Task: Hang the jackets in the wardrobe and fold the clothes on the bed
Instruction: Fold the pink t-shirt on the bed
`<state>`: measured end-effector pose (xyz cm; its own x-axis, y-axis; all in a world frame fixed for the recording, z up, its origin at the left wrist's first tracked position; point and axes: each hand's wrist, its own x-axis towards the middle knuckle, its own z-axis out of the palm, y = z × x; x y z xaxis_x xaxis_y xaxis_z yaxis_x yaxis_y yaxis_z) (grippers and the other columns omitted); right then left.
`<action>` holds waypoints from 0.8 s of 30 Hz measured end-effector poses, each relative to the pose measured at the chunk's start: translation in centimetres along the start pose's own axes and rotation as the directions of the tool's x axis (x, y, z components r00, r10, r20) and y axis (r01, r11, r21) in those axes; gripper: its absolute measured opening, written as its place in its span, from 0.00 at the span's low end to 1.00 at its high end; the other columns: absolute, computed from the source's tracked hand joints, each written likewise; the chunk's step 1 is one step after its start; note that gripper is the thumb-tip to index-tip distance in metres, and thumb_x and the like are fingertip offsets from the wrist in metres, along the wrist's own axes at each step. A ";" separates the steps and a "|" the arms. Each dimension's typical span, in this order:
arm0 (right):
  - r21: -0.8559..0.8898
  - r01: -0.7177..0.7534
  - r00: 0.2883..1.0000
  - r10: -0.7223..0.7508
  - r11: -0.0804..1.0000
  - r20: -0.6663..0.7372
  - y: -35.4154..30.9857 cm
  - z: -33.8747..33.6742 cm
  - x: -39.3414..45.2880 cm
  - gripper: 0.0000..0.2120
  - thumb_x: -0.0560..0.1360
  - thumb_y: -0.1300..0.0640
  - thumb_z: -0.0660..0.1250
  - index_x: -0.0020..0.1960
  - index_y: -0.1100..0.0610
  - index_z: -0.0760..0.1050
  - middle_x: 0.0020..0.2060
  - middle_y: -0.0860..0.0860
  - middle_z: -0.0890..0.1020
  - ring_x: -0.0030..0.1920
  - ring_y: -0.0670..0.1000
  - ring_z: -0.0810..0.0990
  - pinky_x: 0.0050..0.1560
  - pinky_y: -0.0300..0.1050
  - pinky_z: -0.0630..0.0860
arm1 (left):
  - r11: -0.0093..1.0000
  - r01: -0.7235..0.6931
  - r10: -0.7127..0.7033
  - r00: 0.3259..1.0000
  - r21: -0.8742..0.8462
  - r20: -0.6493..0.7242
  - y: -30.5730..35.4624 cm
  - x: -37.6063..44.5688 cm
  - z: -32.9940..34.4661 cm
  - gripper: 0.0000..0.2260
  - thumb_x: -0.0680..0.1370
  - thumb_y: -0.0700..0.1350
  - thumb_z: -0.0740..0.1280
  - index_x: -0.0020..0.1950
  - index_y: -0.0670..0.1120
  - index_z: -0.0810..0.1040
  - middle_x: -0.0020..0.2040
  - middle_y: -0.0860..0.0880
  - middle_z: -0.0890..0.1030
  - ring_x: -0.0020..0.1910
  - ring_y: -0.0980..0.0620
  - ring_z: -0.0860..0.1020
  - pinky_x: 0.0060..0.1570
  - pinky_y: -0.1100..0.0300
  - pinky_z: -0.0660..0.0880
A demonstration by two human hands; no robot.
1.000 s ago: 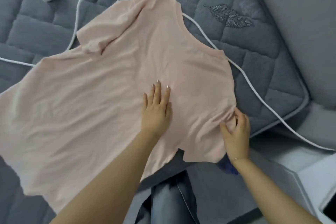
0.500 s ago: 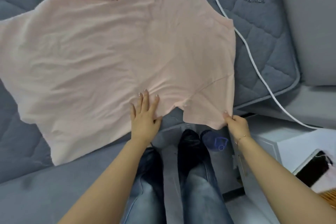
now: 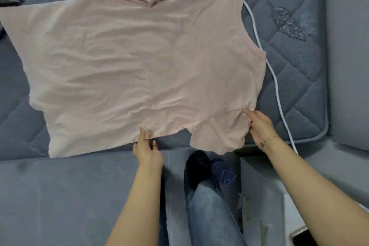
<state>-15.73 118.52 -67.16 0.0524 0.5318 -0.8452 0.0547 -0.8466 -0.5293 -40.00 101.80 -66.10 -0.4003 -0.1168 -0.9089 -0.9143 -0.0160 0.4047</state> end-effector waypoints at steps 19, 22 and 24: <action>0.405 0.090 0.995 -0.068 0.910 -0.069 -12.9 12.4 -2.5 0.29 0.76 0.71 0.66 0.73 0.57 0.61 0.61 0.56 0.77 0.55 0.54 0.80 0.58 0.53 0.78 | 0.915 -0.352 0.321 0.931 -0.196 -0.172 13.1 1.1 4.3 0.30 0.76 0.30 0.67 0.73 0.44 0.58 0.67 0.43 0.73 0.60 0.45 0.79 0.53 0.49 0.80; 0.352 0.053 0.994 -0.084 0.935 0.075 -16.4 16.6 -0.3 0.16 0.80 0.66 0.62 0.66 0.63 0.69 0.54 0.58 0.78 0.50 0.52 0.80 0.51 0.41 0.79 | 0.938 -0.338 0.338 0.941 -0.080 -0.009 15.7 2.4 6.3 0.24 0.78 0.34 0.68 0.69 0.42 0.61 0.59 0.42 0.76 0.51 0.48 0.80 0.46 0.55 0.81; 0.270 -0.021 0.981 -0.032 0.962 0.190 -17.2 17.8 1.4 0.20 0.82 0.58 0.59 0.71 0.65 0.64 0.66 0.61 0.72 0.66 0.56 0.73 0.66 0.43 0.72 | 0.930 -0.354 0.329 0.922 0.098 0.205 16.7 3.4 7.1 0.17 0.81 0.40 0.65 0.69 0.43 0.66 0.54 0.45 0.76 0.49 0.52 0.78 0.45 0.61 0.78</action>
<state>-34.38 133.52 -60.51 -0.1400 0.5451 -0.8266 -0.2181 -0.8313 -0.5112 -57.11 108.14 -63.13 -0.6825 0.0906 -0.7252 -0.7148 0.1242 0.6882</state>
